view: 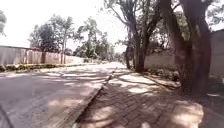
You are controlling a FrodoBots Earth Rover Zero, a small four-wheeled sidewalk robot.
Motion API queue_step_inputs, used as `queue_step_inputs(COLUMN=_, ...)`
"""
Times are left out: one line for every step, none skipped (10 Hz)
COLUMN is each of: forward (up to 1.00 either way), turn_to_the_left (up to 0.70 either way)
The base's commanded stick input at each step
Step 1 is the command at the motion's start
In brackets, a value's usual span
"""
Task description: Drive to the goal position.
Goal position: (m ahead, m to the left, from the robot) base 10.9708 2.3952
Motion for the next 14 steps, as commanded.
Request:
queue_step_inputs(forward=0.70, turn_to_the_left=0.00)
queue_step_inputs(forward=0.70, turn_to_the_left=0.00)
queue_step_inputs(forward=0.70, turn_to_the_left=0.00)
queue_step_inputs(forward=0.70, turn_to_the_left=0.00)
queue_step_inputs(forward=0.70, turn_to_the_left=0.00)
queue_step_inputs(forward=0.70, turn_to_the_left=0.00)
queue_step_inputs(forward=0.70, turn_to_the_left=-0.12)
queue_step_inputs(forward=0.70, turn_to_the_left=-0.29)
queue_step_inputs(forward=0.70, turn_to_the_left=-0.35)
queue_step_inputs(forward=0.70, turn_to_the_left=-0.35)
queue_step_inputs(forward=0.70, turn_to_the_left=-0.04)
queue_step_inputs(forward=0.70, turn_to_the_left=-0.12)
queue_step_inputs(forward=0.70, turn_to_the_left=-0.20)
queue_step_inputs(forward=0.70, turn_to_the_left=-0.28)
